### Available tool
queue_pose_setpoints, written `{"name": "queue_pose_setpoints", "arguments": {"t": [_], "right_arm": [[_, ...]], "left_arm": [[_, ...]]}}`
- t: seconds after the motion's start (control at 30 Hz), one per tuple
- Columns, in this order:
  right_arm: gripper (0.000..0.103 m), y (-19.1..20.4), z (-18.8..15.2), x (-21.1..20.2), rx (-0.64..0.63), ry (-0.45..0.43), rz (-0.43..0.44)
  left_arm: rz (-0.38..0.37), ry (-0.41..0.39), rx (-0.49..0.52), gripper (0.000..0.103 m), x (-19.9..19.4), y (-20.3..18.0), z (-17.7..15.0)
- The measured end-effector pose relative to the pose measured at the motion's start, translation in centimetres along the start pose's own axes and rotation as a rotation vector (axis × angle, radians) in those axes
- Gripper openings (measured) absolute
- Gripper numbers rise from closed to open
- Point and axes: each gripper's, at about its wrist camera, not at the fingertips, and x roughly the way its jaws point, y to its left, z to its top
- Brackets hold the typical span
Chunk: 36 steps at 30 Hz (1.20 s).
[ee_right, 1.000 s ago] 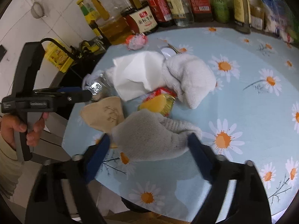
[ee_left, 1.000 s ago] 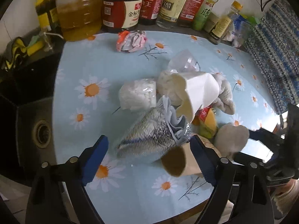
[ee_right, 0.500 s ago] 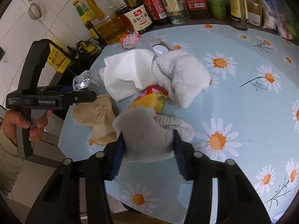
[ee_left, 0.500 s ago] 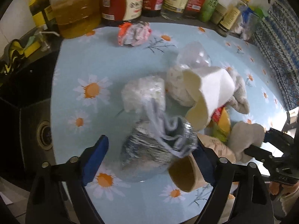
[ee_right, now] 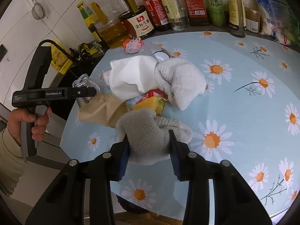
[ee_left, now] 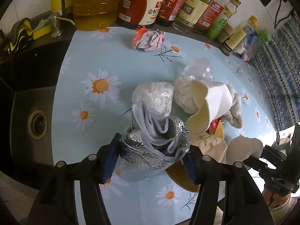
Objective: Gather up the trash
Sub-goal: 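Reach the left tool to the foil-wrapped item and close on it, then lift the foil item with the left tool while the right tool holds the grey cloth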
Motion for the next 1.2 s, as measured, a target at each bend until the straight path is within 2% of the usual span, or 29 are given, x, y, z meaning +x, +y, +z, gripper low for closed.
{"name": "queue_pose_setpoints", "arguments": {"t": [0.23, 0.53, 0.83, 1.2], "right_arm": [[0.039, 0.2, -0.1, -0.6, 0.003, -0.008, -0.007], [0.040, 1.8, -0.4, -2.2, -0.020, -0.043, -0.009], [0.040, 4.6, -2.1, -4.7, -0.036, -0.084, -0.018], [0.040, 9.4, -5.8, -6.5, -0.048, -0.111, -0.008]], "left_arm": [[0.001, -0.037, -0.019, 0.058, -1.4, 0.2, -0.1], [-0.007, -0.110, -0.028, 0.058, -5.1, 0.2, -1.2], [-0.033, -0.171, -0.047, 0.058, -8.8, 0.8, -4.7], [-0.074, -0.194, -0.039, 0.058, -11.3, 1.3, -9.9]]}}
